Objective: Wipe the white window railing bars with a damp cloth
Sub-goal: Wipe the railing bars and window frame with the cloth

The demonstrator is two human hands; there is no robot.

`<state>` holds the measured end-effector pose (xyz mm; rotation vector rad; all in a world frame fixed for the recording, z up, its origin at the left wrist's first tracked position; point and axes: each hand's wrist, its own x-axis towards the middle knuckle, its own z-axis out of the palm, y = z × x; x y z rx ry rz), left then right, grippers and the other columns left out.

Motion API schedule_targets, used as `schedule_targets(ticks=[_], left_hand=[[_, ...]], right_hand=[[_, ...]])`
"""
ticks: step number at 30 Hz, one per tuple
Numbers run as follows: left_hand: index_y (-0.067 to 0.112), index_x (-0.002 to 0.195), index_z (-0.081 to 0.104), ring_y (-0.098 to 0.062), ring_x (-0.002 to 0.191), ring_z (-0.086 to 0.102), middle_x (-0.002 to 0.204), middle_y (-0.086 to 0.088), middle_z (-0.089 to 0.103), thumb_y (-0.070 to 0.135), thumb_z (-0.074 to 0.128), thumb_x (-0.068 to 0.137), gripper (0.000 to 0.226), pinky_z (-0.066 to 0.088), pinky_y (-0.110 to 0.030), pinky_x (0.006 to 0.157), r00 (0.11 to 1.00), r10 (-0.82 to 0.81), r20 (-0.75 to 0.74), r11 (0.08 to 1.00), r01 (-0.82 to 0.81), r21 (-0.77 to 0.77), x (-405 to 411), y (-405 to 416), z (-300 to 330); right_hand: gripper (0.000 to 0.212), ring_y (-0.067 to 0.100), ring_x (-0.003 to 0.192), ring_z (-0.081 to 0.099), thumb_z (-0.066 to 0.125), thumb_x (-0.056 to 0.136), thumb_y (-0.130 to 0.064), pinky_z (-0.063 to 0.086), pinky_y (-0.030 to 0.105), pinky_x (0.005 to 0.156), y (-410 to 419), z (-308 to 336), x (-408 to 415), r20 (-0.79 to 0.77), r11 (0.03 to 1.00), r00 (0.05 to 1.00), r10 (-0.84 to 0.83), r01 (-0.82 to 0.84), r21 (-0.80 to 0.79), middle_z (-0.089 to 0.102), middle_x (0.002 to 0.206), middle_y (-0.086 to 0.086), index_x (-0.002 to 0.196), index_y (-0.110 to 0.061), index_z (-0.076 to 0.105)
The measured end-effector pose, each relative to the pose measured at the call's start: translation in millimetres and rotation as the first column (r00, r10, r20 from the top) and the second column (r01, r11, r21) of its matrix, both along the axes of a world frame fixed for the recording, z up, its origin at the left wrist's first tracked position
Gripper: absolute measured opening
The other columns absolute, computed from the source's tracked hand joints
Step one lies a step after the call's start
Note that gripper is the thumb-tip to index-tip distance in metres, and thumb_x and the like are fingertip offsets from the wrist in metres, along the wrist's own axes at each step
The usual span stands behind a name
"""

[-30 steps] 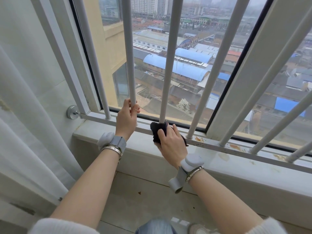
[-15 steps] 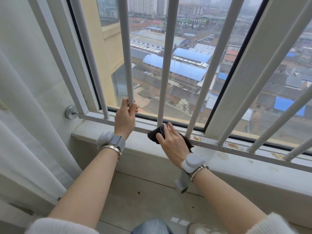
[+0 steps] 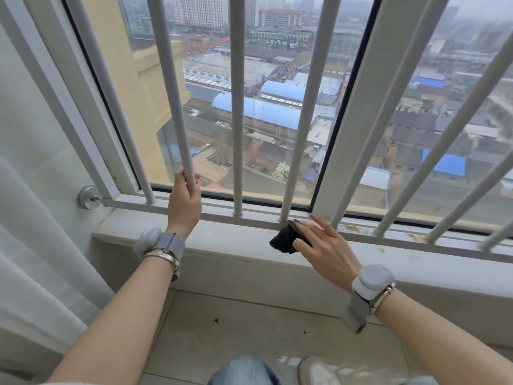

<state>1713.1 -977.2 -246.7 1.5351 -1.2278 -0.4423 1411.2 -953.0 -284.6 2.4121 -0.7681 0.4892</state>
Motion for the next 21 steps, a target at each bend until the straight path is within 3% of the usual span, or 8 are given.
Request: schedule_targets(ticks=[3, 6, 9, 11, 13, 14, 18, 21], left_hand=[[0.018, 0.132, 0.035, -0.022, 0.104, 0.049, 0.116, -0.004, 0.047, 0.010, 0.044, 0.091, 0.042, 0.045, -0.035, 0.087, 0.999, 0.032, -0.034, 0.999, -0.031, 0.040, -10, 7, -6], [0.015, 0.137, 0.032, -0.015, 0.112, 0.042, 0.128, -0.007, 0.037, 0.004, 0.045, 0.089, 0.051, 0.039, -0.028, 0.094, 0.988, 0.137, -0.077, 0.989, -0.141, -0.052, -28, 23, -8], [0.013, 0.130, 0.038, -0.016, 0.120, 0.039, 0.126, -0.002, 0.037, -0.004, 0.044, 0.086, 0.048, 0.037, -0.031, 0.101, 0.991, 0.102, -0.089, 0.974, -0.118, -0.192, -49, 32, -12], [0.014, 0.130, 0.039, -0.013, 0.119, 0.038, 0.124, 0.005, 0.035, -0.003, 0.046, 0.086, 0.048, 0.035, -0.032, 0.102, 0.998, 0.013, -0.055, 0.978, -0.024, -0.207, -59, 31, -11], [0.016, 0.133, 0.036, -0.010, 0.117, 0.038, 0.127, 0.008, 0.035, 0.002, 0.048, 0.089, 0.049, 0.035, -0.032, 0.103, 0.997, -0.072, -0.025, 0.983, 0.066, -0.172, -65, 25, -7], [0.018, 0.135, 0.033, -0.009, 0.118, 0.039, 0.129, 0.008, 0.037, 0.005, 0.048, 0.090, 0.049, 0.035, -0.032, 0.103, 0.993, -0.118, -0.029, 0.982, 0.112, -0.150, -68, 21, -5], [0.020, 0.138, 0.031, -0.014, 0.112, 0.052, 0.123, 0.000, 0.053, 0.018, 0.042, 0.097, 0.042, 0.042, -0.024, 0.093, 0.954, -0.290, -0.072, 0.953, 0.282, -0.111, -71, 2, 1], [0.017, 0.116, 0.045, -0.018, 0.096, 0.059, 0.098, 0.006, 0.059, 0.022, 0.032, 0.100, 0.021, 0.044, -0.011, 0.074, 0.953, -0.299, -0.047, 0.948, 0.292, -0.124, -68, -6, 2]], right_hand=[[0.018, 0.029, 0.100, 0.052, 0.059, 0.082, -0.011, 0.038, 0.039, 0.092, 6, 22, -16, 0.234, 0.991, 0.963, -0.133, 0.128, 0.036, 0.064, 0.103, 0.013, 0.092, -0.015, 0.045], [0.033, 0.032, 0.089, 0.053, 0.068, 0.080, -0.006, 0.047, 0.040, 0.071, 5, 40, -12, 0.474, 0.965, 0.849, -0.235, 0.144, 0.220, 0.060, 0.099, 0.016, 0.101, -0.010, 0.044], [0.038, 0.039, 0.091, 0.057, 0.063, 0.085, -0.008, 0.051, 0.041, 0.057, -5, 44, 8, 0.525, 0.901, 0.762, -0.379, 0.174, 0.397, 0.042, 0.133, 0.021, 0.116, -0.007, 0.041], [0.035, 0.038, 0.106, 0.053, 0.050, 0.092, -0.020, 0.050, 0.045, 0.075, -13, 32, 22, 0.406, 0.824, 0.776, -0.482, 0.244, 0.511, 0.031, 0.144, 0.018, 0.121, -0.001, 0.046], [0.053, 0.038, 0.125, 0.041, 0.029, 0.093, -0.035, 0.033, 0.043, 0.103, -16, 15, 34, 0.207, 0.727, 0.813, -0.544, 0.333, 0.600, 0.042, 0.139, 0.021, 0.121, 0.005, 0.050], [0.061, 0.038, 0.131, 0.035, 0.024, 0.091, -0.037, 0.026, 0.042, 0.110, -16, 7, 36, 0.157, 0.718, 0.827, -0.539, 0.354, 0.600, 0.046, 0.136, 0.024, 0.122, 0.009, 0.050], [0.066, 0.032, 0.140, 0.024, 0.051, 0.092, -0.026, 0.017, 0.036, 0.116, -17, -5, 25, 0.167, 0.733, 0.861, -0.481, 0.290, 0.615, 0.029, 0.148, 0.023, 0.142, 0.008, 0.025], [0.083, 0.032, 0.127, 0.042, 0.066, 0.084, -0.022, 0.043, 0.040, 0.098, -15, 4, 13, 0.252, 0.759, 0.862, -0.440, 0.207, 0.617, 0.025, 0.152, 0.016, 0.148, -0.006, 0.016]])
